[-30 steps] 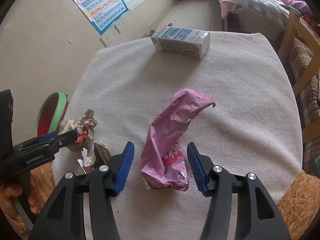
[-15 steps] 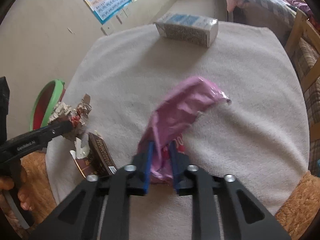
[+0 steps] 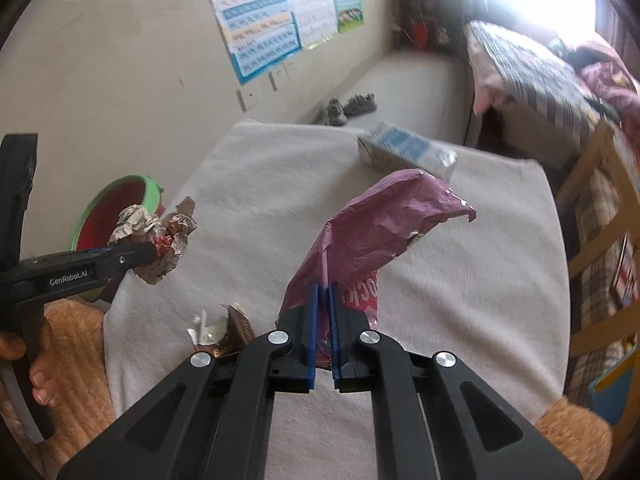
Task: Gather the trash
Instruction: 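Lift and carry the paper wad and pink wrapper to the red bin with both tools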
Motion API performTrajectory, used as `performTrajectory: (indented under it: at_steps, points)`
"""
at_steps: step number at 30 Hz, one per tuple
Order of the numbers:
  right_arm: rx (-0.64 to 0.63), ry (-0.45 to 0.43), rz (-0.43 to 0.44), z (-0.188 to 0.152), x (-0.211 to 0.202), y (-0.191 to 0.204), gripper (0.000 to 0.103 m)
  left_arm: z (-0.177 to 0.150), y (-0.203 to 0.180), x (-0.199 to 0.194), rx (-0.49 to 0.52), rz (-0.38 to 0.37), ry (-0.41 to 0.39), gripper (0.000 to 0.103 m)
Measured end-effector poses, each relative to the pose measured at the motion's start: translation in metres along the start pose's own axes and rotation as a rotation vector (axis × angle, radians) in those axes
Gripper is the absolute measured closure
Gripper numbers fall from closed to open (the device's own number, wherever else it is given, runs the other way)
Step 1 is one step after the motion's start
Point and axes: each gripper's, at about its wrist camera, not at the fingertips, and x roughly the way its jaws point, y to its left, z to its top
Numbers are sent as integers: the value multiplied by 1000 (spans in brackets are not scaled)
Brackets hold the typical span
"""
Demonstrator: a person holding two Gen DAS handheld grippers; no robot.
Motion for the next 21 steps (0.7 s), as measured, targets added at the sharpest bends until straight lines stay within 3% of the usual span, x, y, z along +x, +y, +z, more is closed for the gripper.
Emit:
performTrajectory:
  at_steps: [8, 21]
  points:
    - [-81, -56, 16, 15, -17, 26, 98, 3, 4, -18, -6, -5, -50, 64]
    - [-163, -56, 56, 24, -18, 62, 98, 0, 42, -35, -84, 37, -87, 64]
